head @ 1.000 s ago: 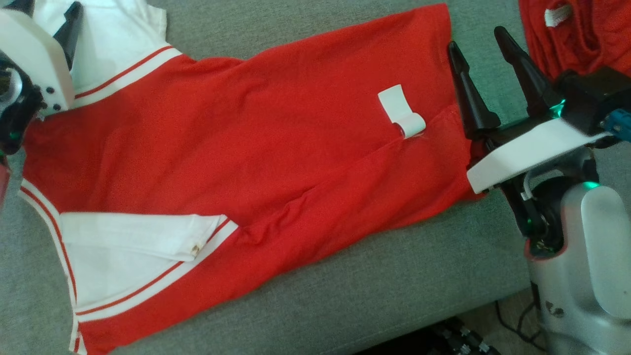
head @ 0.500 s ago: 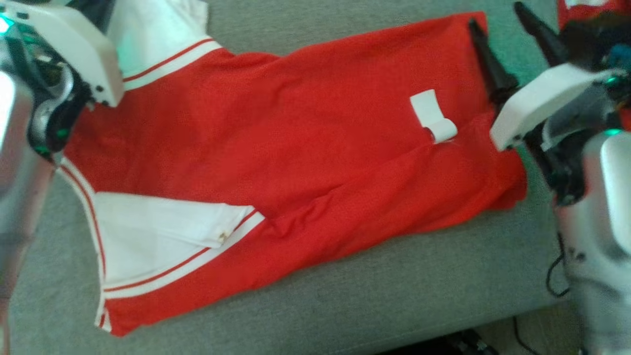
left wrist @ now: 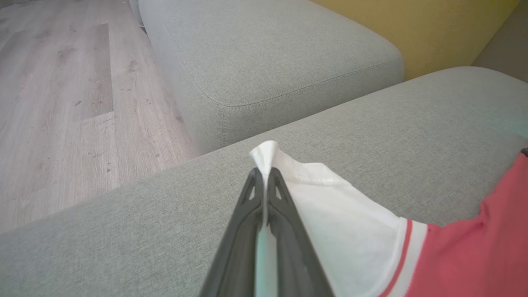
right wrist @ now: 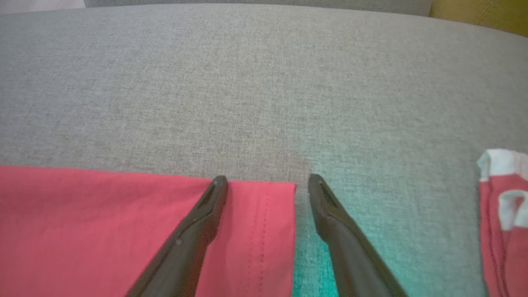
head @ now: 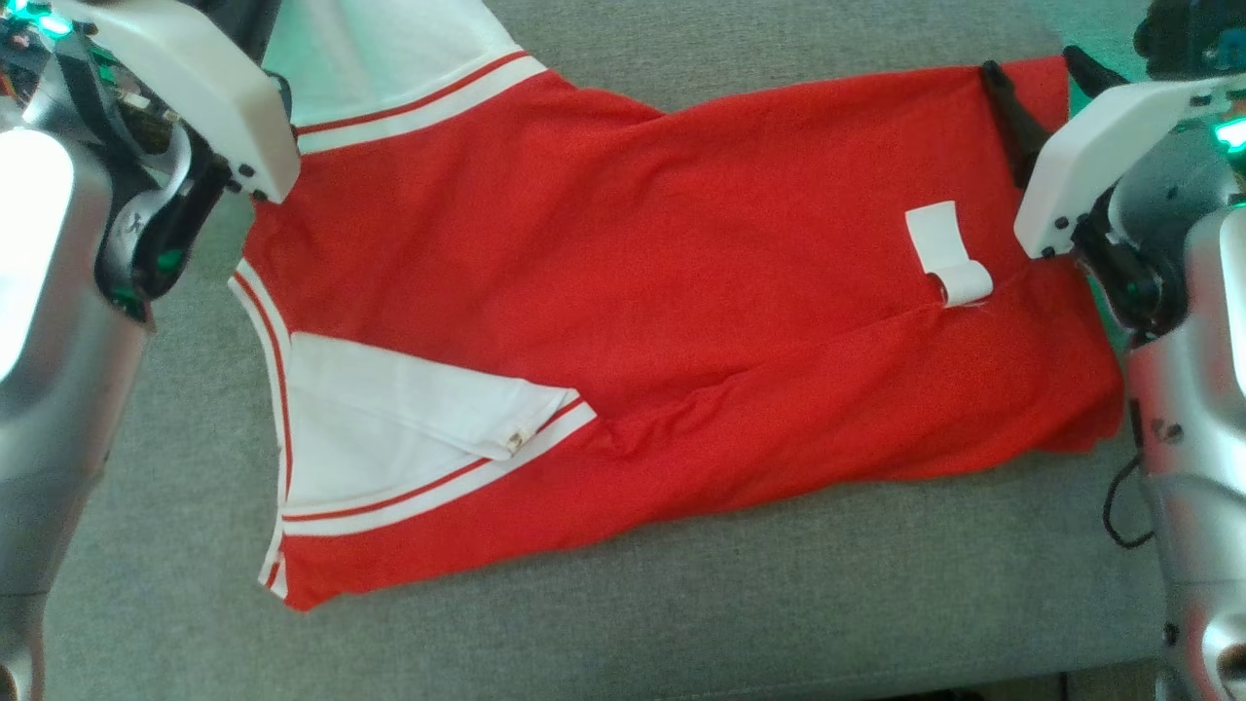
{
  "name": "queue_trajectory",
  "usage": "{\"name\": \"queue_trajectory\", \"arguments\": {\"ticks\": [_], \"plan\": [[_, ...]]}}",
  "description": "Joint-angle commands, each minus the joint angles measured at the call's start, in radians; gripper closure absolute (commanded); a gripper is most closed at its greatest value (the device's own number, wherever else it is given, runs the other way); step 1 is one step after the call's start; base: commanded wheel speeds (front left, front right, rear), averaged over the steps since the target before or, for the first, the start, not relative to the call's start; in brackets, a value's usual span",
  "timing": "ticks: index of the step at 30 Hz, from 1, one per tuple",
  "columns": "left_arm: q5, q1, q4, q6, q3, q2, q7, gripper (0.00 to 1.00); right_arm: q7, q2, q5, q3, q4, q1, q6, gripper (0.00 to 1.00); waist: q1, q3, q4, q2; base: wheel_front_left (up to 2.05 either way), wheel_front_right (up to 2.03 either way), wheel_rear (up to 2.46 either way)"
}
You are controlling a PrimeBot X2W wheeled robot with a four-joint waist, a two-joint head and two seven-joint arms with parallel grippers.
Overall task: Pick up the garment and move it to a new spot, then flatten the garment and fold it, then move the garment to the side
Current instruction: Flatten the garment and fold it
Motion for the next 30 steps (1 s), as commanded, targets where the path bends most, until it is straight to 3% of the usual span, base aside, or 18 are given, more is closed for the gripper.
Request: {"name": "queue_trajectory", "arguments": {"ticks": [1,2,5,6,7,18,24,30], "plan": [[-0.006,-0.011,-0.039,0.007,0.036,0.035,-0.01,1.0,0.008,-0.01,0.002,0.011,-0.014,-0.024,-0.001,0.29,0.0,0.001,0.005,0.0,0.0,0.0,0.0],[-0.008,-0.008,-0.041,0.009,0.037,0.033,-0.012,1.0,0.009,-0.01,0.007,0.011,-0.003,-0.028,-0.001,0.52,0.0,0.001,0.007,0.0,0.0,0.0,0.0],[-0.014,-0.001,-0.044,0.012,0.039,0.032,-0.016,1.0,0.005,-0.01,0.027,0.015,0.021,-0.039,-0.001,0.74,0.0,-0.001,0.01,0.0,0.0,0.0,0.0],[-0.016,0.002,-0.043,0.013,0.039,0.032,-0.018,1.0,0.003,-0.012,0.028,0.017,0.03,-0.042,-0.001,0.97,0.0,-0.003,0.011,0.0,0.0,0.0,0.0],[-0.017,0.005,-0.043,0.014,0.039,0.032,-0.021,1.0,-0.001,-0.013,0.028,0.017,0.038,-0.045,-0.001,1.0,0.0,-0.006,0.012,0.0,0.0,0.0,0.0],[-0.04,0.088,-0.081,0.021,0.051,0.027,-0.096,1.0,-0.134,-0.025,0.031,0.022,0.04,-0.008,-0.001,1.0,0.0,-0.097,0.033,0.0,0.0,0.0,0.0],[-0.078,0.245,-0.188,0.042,0.057,0.03,-0.15,1.0,-0.196,-0.05,0.06,0.027,-0.024,0.121,-0.001,1.0,0.0,-0.202,0.062,0.0,0.0,0.0,0.0],[-0.11,0.463,-0.325,0.095,0.043,0.031,-0.185,1.0,-0.212,-0.061,0.072,-0.027,-0.086,0.273,-0.001,1.0,0.0,-0.285,0.098,0.0,0.0,0.0,0.0]]}}
